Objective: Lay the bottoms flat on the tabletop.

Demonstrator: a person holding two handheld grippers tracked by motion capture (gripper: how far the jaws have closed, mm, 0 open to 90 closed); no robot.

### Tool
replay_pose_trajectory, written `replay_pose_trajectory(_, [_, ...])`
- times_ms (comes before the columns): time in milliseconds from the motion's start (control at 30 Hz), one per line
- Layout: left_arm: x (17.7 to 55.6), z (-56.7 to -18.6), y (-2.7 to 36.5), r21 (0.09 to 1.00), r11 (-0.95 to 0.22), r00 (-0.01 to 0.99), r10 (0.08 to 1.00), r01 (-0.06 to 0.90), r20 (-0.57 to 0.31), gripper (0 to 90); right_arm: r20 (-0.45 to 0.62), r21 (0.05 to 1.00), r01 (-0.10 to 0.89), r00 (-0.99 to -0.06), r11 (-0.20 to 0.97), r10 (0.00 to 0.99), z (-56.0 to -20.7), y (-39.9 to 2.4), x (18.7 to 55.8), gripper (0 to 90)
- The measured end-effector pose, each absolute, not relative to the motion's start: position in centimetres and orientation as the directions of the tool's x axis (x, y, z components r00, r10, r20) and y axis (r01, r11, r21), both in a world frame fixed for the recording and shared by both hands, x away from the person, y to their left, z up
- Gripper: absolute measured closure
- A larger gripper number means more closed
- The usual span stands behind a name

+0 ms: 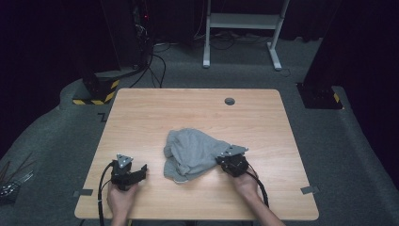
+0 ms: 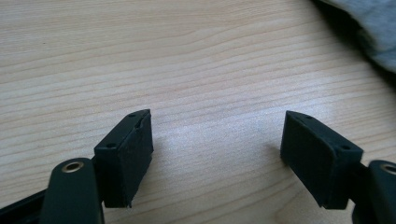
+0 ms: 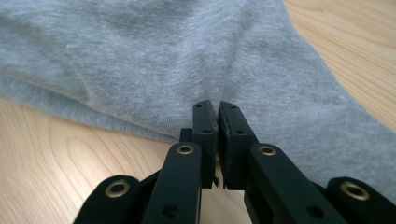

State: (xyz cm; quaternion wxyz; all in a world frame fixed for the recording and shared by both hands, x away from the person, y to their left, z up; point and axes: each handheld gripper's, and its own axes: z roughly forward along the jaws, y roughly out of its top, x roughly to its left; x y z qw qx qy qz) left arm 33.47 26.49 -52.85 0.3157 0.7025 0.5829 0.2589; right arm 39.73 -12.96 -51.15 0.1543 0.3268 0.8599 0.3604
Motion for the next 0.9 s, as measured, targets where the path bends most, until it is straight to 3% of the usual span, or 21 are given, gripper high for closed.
replay_pose_trajectory(267, [33.5, -52.8, 25.3, 0.750, -0.119, 0.207, 0.978, 0.651, -0.025, 26.3, -0.010, 0.735, 0.470, -0.713, 0.489, 0.701, -51.3, -15.0, 38.7, 83.1])
replay_pose_trajectory(633, [33.0, -52.3, 20.2, 0.759, -0.180, 0.396, 0.912, 0.626, -0.111, 27.3, -0.034, 0.763, 0.379, -0.785, 0.524, 0.618, -49.8, -14.1, 37.1, 61.3])
replay_pose_trajectory(900, [32.9, -51.5, 18.0, 0.788, -0.193, 0.470, 0.873, 0.585, -0.135, 28.1, -0.062, 0.751, 0.296, -0.858, 0.590, 0.510, -49.5, -10.9, 36.2, 43.5])
